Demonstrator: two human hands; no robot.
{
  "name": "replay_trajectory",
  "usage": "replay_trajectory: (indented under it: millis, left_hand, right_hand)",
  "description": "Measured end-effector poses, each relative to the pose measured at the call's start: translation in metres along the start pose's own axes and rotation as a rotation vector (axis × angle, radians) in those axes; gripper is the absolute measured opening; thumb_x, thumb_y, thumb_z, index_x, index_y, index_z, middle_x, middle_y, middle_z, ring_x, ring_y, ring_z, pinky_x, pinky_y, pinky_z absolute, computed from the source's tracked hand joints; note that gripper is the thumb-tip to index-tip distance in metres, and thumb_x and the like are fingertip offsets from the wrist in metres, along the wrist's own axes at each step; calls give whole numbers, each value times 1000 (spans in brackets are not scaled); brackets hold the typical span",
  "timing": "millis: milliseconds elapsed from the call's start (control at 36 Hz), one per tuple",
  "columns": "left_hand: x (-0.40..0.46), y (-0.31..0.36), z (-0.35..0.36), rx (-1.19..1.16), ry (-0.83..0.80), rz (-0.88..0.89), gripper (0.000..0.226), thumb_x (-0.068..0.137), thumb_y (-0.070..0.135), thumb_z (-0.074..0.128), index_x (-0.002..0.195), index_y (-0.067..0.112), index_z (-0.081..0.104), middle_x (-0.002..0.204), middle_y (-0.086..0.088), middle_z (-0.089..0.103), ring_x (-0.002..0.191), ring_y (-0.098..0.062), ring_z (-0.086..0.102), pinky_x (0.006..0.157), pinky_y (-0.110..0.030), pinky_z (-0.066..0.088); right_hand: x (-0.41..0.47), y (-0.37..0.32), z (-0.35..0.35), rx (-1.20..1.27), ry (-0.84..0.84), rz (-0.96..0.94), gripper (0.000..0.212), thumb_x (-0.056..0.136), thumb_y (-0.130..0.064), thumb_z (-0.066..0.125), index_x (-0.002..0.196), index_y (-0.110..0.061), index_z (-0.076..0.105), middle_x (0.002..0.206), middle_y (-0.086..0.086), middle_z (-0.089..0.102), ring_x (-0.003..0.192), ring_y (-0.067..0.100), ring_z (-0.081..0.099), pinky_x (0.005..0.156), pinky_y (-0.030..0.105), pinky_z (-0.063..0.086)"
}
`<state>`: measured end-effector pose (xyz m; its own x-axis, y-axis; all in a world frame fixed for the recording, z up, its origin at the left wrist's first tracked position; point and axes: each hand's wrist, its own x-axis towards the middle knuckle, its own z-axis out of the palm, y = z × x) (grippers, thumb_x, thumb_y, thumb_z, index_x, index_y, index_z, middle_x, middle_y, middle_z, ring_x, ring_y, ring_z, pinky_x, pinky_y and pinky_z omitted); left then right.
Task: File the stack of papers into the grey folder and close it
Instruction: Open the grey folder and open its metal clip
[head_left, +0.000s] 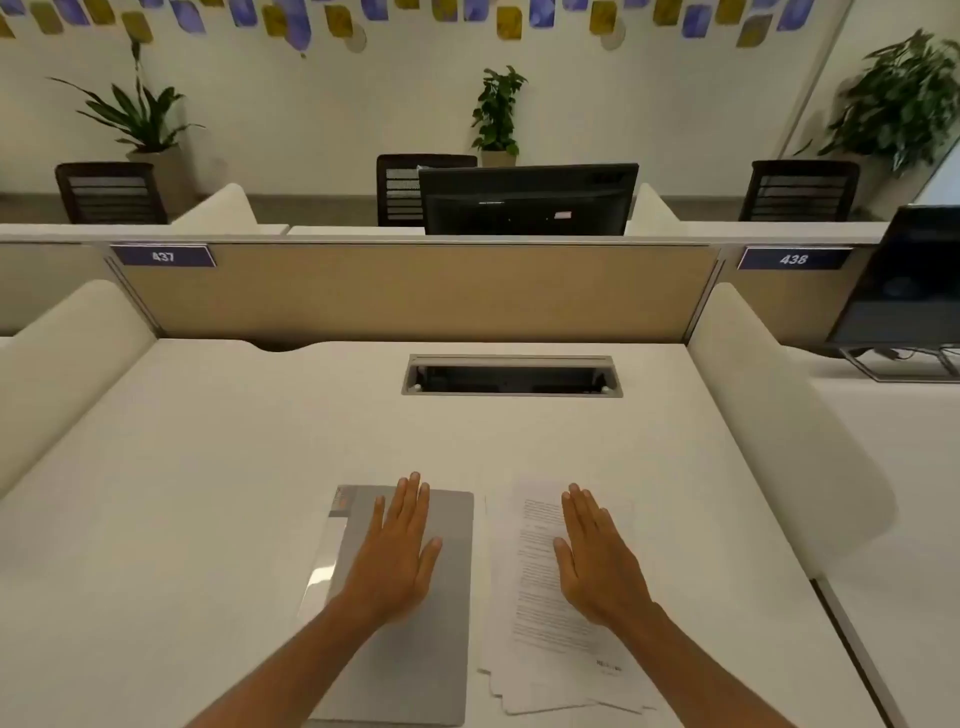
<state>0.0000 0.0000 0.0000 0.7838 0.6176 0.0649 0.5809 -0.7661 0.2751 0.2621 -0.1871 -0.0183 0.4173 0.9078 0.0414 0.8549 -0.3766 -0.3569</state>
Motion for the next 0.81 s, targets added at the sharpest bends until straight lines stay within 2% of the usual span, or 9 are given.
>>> replay_trajectory:
  millis: [139, 278, 417, 639, 806]
  left_hand:
    - [-21, -4, 18, 24, -57, -12, 71, 106, 49, 18, 162, 14, -9, 171, -2, -17, 157, -19, -15, 126, -48, -4]
    - [-42, -6, 30, 25, -119, -14, 72, 105, 50, 18, 161, 15, -10, 170, -1, -19, 157, -19, -17, 126, -47, -6]
    - [-62, -6, 38, 48, -137, 1, 72, 106, 50, 19, 162, 14, -10, 170, -1, -19, 157, -19, -16, 125, -47, -5]
    - [-88, -14, 44, 58, -173, 8, 72, 107, 48, 25, 162, 13, -7, 171, -3, -13, 158, -20, -11, 125, -46, -3]
    - [-98, -15, 42, 63, -210, 3, 73, 107, 49, 25, 162, 13, -8, 171, -2, -15, 157, -19, -15, 125, -46, -4]
  right_hand:
    - [-16, -1, 17, -19, -29, 17, 70, 103, -47, 18, 163, -15, 2, 171, -3, -3, 157, 11, -5, 128, 32, 4]
    - [-33, 3, 33, -28, -54, 23, 69, 104, -44, 24, 163, -15, 4, 170, -4, -5, 157, 13, -3, 128, 32, 0]
    - [-44, 5, 42, -35, -67, 26, 68, 104, -45, 25, 163, -14, 7, 170, -3, -2, 158, 15, -1, 128, 37, 8]
    - [-56, 11, 56, -55, -100, 33, 69, 104, -46, 25, 163, -12, 9, 171, 0, 3, 158, 16, 0, 129, 41, 9]
    - [-58, 13, 59, -70, -106, 20, 70, 104, -47, 25, 163, -13, 7, 171, 1, 2, 158, 16, 0, 128, 43, 10]
